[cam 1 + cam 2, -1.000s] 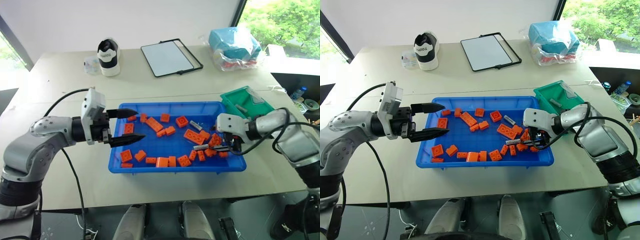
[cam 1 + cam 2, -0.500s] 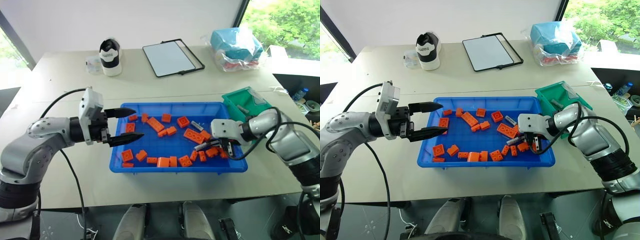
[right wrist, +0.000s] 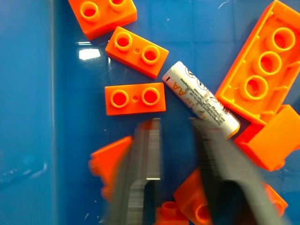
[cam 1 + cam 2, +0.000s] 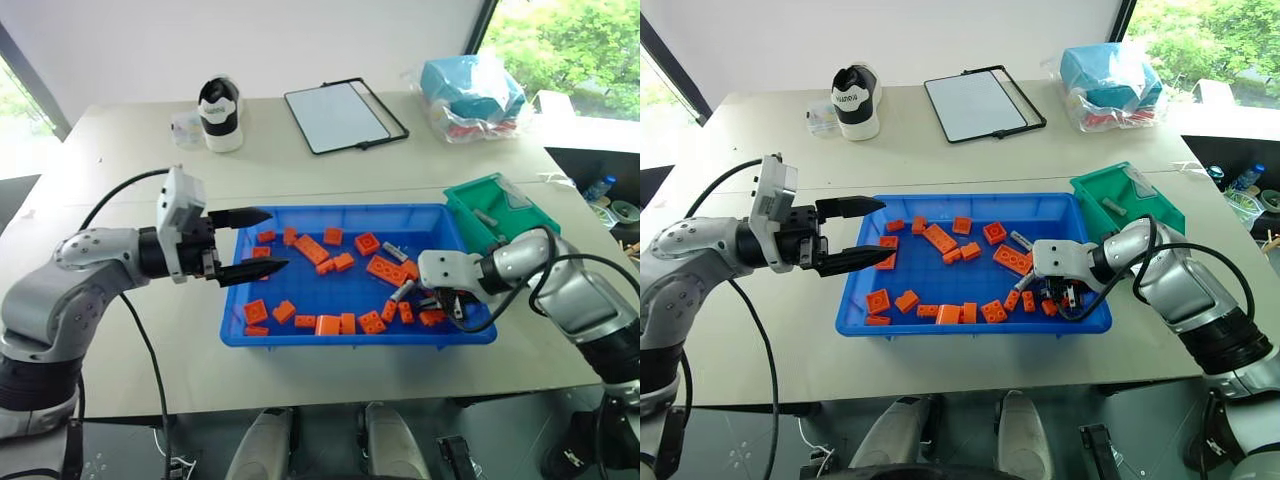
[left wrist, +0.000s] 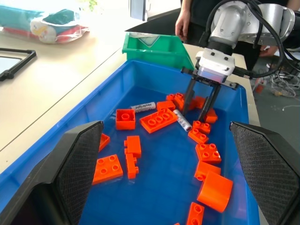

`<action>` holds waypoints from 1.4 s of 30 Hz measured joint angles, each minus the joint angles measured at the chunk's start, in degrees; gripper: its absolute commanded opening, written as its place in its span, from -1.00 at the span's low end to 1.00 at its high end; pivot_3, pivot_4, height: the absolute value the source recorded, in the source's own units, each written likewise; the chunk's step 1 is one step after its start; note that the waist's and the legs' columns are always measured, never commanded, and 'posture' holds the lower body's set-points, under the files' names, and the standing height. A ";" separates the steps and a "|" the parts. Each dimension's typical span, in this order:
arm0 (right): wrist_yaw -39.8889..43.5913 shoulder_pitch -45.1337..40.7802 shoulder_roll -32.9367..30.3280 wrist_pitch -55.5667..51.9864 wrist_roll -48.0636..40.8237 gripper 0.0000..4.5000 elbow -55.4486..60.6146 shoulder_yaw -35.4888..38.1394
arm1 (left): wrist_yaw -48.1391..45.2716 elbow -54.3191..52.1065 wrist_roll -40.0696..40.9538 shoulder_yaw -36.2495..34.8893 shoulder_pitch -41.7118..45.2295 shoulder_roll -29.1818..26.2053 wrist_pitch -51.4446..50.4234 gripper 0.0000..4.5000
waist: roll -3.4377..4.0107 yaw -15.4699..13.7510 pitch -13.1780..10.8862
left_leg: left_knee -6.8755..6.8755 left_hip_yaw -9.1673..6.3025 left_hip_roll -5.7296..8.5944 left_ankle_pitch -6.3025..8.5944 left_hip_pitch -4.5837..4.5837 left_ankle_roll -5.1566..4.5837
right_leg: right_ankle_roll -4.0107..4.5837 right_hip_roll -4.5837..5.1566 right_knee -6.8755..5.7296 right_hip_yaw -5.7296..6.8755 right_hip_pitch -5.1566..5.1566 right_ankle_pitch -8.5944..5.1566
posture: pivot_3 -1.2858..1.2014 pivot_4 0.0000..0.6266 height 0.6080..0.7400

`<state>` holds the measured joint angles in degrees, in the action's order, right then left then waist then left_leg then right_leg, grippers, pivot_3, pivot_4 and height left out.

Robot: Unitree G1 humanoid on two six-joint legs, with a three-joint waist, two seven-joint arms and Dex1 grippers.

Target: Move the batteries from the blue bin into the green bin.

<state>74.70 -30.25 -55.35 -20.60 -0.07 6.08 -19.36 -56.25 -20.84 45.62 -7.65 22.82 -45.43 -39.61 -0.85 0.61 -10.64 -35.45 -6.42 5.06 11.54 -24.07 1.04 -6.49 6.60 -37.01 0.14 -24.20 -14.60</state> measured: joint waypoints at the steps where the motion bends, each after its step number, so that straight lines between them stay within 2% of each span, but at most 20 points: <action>1: 0.20 -0.37 0.00 0.25 0.00 0.22 -0.06 0.00 | -0.01 0.00 -0.02 0.00 0.00 0.00 0.03 1.00 | 0.00 0.01 0.00 | 0.00 0.00 0.00 0.00 0.00 0.00 | 0.00 0.00 0.00 0.00 0.00 0.00 | 0.03 -0.52 0.87; 8: 1.85 -5.66 1.21 3.99 1.78 0.22 -5.26 -0.36 | 0.16 0.05 -0.10 0.07 -0.01 0.85 0.15 1.00 | 0.00 0.08 0.00 | 0.00 0.01 -0.01 0.00 0.00 0.00 | 0.00 -0.03 0.00 0.00 -0.01 0.00 | 0.03 -0.52 0.87; 22: 3.75 -7.09 5.19 5.46 3.76 0.22 -8.58 -2.64 | 1.69 -0.11 -0.04 -0.04 -0.25 1.01 0.15 1.00 | 0.01 0.07 0.00 | 0.00 0.01 0.00 0.00 0.00 0.00 | -0.01 -0.03 -0.02 0.00 -0.01 0.01 | 0.03 -0.52 0.87; 25: 4.44 -6.15 4.94 4.65 3.53 -0.11 -8.29 -2.52 | 1.72 -0.17 -0.02 -0.10 -0.29 0.99 0.15 1.00 | 0.01 0.04 0.00 | 0.00 0.00 0.00 0.00 0.00 0.00 | -0.01 -0.03 -0.03 0.00 -0.01 0.01 | 0.03 -0.52 0.87; 28: 4.67 -4.87 4.30 4.58 3.17 -0.80 -6.67 -2.00 | 1.69 -0.17 -0.01 -0.19 -0.34 0.96 0.15 1.00 | 0.00 0.05 0.00 | 0.00 0.00 0.00 0.00 0.00 0.00 | -0.01 -0.03 -0.03 0.00 -0.01 0.01 | 0.03 -0.52 0.87; 29: 4.59 -4.30 4.12 4.60 3.11 -0.93 -6.10 -1.76 | 1.68 -0.16 -0.02 -0.20 -0.34 0.90 0.15 1.00 | 0.00 0.04 0.00 | 0.00 0.00 0.00 0.00 0.00 0.00 | -0.01 -0.03 -0.04 0.00 -0.01 0.01 | 0.03 -0.52 0.87; 42: 1.85 -3.29 4.85 2.64 3.25 -0.93 -5.27 -0.48 | 0.92 0.93 -0.20 -0.03 0.87 1.00 0.29 1.00 | 0.00 0.05 0.00 | -0.01 0.00 0.00 0.00 0.01 0.00 | -0.01 -0.03 -0.05 0.00 -0.01 0.01 | 0.03 -0.52 0.87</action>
<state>76.55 -33.54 -50.50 -17.96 3.18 0.81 -19.84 -55.34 -19.91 45.42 -7.68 23.69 -44.43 -39.32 -0.85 0.65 -10.64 -35.46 -6.42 5.06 11.54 -24.06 1.04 -6.50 6.57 -37.06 0.14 -24.21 -14.59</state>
